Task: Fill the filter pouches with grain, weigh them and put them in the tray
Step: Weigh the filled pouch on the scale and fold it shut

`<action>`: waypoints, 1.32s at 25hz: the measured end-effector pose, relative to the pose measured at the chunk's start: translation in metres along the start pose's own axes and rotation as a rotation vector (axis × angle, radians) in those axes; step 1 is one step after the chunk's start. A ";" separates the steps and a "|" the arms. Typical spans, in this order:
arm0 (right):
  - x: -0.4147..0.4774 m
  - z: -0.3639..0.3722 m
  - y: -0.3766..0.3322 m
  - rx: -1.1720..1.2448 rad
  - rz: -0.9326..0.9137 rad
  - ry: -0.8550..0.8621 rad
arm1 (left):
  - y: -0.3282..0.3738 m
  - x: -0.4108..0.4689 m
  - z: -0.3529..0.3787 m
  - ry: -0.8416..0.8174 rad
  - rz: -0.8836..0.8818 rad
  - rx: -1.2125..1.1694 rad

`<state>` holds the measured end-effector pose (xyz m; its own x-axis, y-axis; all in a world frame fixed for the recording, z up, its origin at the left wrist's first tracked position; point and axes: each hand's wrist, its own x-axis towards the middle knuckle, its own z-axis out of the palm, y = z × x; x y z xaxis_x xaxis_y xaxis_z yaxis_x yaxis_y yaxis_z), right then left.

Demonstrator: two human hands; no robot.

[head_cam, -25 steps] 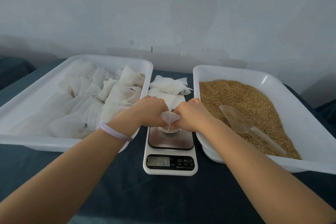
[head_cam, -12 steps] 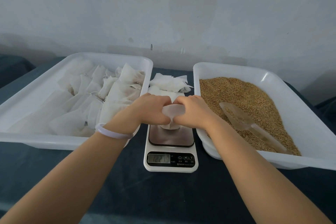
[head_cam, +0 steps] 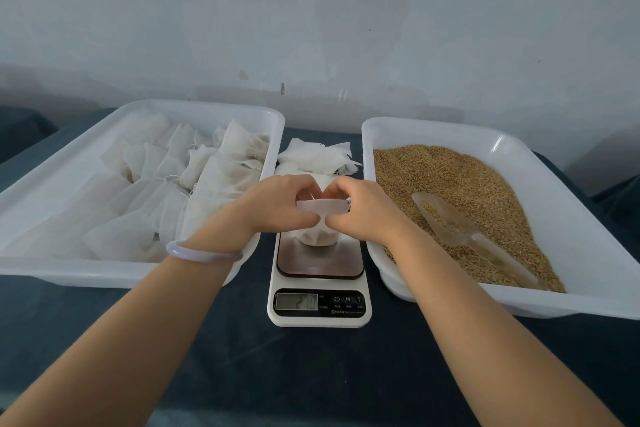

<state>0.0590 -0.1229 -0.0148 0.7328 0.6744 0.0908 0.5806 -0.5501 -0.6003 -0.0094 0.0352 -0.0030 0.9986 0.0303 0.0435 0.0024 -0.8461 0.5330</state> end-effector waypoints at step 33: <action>-0.004 -0.003 0.004 0.191 -0.045 0.095 | 0.000 0.005 0.002 -0.062 -0.059 0.216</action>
<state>0.0595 -0.1292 -0.0153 0.7434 0.6414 0.1899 0.5418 -0.4110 -0.7331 -0.0048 0.0347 -0.0043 0.9977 0.0561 -0.0380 0.0657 -0.9383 0.3395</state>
